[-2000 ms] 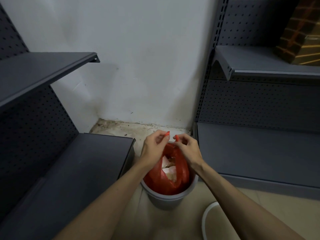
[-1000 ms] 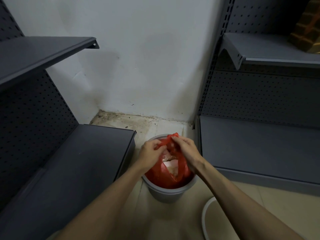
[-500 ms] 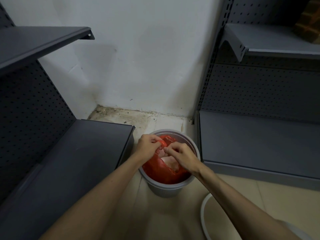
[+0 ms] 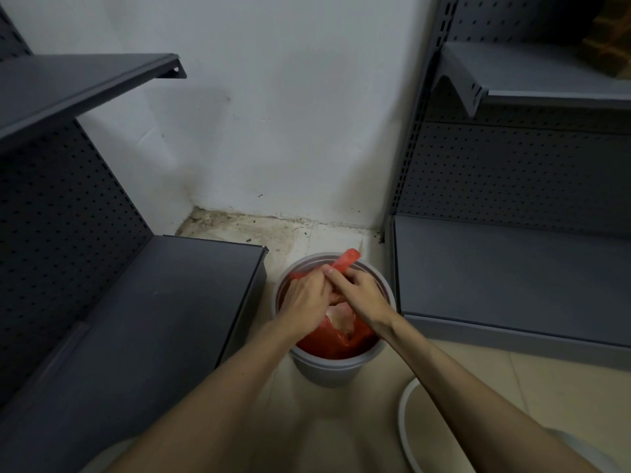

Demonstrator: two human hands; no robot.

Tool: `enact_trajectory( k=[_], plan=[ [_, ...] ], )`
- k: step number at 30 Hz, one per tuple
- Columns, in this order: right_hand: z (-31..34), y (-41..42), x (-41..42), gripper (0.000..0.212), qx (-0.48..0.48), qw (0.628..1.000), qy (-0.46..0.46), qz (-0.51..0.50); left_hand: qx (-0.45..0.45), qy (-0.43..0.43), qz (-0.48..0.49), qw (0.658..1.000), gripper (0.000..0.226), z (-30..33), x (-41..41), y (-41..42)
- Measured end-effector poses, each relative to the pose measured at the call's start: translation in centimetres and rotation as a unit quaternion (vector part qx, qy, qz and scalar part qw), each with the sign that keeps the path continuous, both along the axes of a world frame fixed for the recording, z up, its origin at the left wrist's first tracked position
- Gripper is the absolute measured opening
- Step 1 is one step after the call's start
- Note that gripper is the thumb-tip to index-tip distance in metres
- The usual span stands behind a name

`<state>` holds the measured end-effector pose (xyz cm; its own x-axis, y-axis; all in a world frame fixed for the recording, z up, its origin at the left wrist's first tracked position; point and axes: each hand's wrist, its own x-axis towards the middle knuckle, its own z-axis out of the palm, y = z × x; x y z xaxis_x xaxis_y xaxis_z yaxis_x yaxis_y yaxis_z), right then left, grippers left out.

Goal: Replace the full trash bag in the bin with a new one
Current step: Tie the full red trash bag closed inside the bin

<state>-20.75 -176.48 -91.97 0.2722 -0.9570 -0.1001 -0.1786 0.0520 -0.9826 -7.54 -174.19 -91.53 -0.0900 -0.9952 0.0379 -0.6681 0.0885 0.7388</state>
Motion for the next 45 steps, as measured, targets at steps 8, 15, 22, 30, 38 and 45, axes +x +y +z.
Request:
enact_trajectory(
  k=[8,15,22,30,38,45],
  plan=[
    [1.5,0.4,-0.7,0.034,0.08,0.99,-0.106,-0.051,0.075,0.06,-0.026,0.995,0.022,-1.5,0.8,-1.0],
    [0.8,0.8,-1.9,0.029,0.062,0.997,0.001,0.044,0.118,0.11,0.016,0.987,0.01,-0.6,2.5,-2.0],
    [-0.9,0.6,-2.5,0.014,-0.082,0.98,0.171,0.062,0.138,0.096,0.052,0.984,0.009,-0.3,2.1,-1.4],
    [-2.5,0.8,-2.0,0.018,-0.154,0.955,0.252,0.02,0.131,0.092,0.046,0.986,0.02,-1.0,1.8,-0.9],
    [-3.8,0.8,-1.7,0.027,-0.137,0.965,0.217,0.045,0.068,0.092,0.082,0.99,0.013,-1.8,1.4,-0.5],
    [-3.1,1.1,-1.9,0.022,-0.084,0.99,0.115,0.009,0.024,0.077,0.117,0.99,0.001,-1.9,1.2,-0.3]
  ],
)
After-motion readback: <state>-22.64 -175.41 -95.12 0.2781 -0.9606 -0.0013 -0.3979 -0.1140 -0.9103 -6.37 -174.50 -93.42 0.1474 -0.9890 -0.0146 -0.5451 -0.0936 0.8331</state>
